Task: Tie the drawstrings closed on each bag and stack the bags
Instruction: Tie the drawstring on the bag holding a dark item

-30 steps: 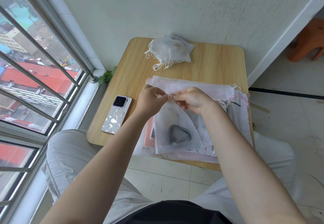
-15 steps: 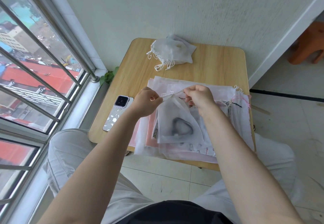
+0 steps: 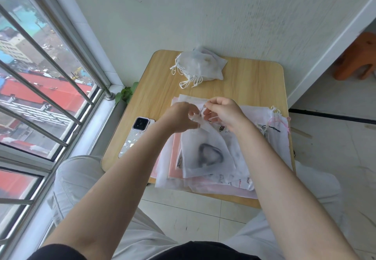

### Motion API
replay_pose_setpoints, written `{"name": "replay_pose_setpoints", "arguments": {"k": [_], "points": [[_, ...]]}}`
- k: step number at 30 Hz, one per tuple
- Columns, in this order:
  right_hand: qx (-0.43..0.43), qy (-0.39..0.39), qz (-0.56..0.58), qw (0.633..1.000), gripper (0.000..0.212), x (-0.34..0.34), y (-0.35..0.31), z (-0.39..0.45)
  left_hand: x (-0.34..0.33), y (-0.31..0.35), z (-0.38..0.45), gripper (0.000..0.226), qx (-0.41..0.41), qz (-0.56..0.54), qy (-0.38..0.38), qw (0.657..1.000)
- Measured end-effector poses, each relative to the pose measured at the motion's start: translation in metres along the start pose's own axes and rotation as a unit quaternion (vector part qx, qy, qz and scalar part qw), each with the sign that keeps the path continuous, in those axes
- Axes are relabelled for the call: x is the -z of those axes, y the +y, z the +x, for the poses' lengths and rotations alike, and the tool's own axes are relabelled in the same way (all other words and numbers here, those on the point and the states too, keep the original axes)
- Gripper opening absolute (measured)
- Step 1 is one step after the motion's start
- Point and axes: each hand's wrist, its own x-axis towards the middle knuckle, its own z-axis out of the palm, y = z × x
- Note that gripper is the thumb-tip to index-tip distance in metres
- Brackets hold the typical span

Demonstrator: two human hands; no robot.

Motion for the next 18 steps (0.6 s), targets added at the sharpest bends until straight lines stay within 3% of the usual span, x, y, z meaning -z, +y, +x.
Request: {"name": "replay_pose_setpoints", "arguments": {"k": [2,4,5,7,8,10,13,16,18], "points": [[0.018,0.009,-0.066,0.998,0.019,0.005,-0.012,0.004,0.006,0.004,0.011,0.021,0.043,-0.013,0.037,0.998],[0.026,0.007,-0.188,0.982,0.035,0.015,-0.025,0.011,0.017,0.001,0.024,0.017,0.083,-0.063,0.08,0.991],[0.023,0.003,-0.26,0.965,0.036,0.019,-0.031,0.016,0.022,-0.001,0.031,0.018,0.098,-0.091,0.097,0.986],[0.03,0.036,-0.39,0.92,0.017,0.024,-0.044,0.03,0.033,-0.004,0.048,0.027,0.135,-0.172,0.13,0.967],[0.042,0.073,-0.435,0.896,0.007,0.024,-0.052,0.037,0.037,-0.005,0.056,0.034,0.156,-0.225,0.153,0.95],[0.083,0.16,-0.47,0.864,0.014,0.022,-0.069,0.06,0.046,-0.005,0.076,0.039,0.183,-0.334,0.199,0.903],[0.169,0.236,-0.428,0.856,0.03,0.013,-0.092,0.1,0.057,-0.011,0.113,0.031,0.224,-0.468,0.247,0.818],[0.225,0.205,-0.428,0.851,0.032,0.0,-0.093,0.141,0.057,-0.025,0.148,0.02,0.258,-0.577,0.244,0.735],[0.228,0.161,-0.433,0.857,0.027,-0.008,-0.08,0.167,0.051,-0.035,0.164,0.017,0.275,-0.607,0.234,0.708]]}}
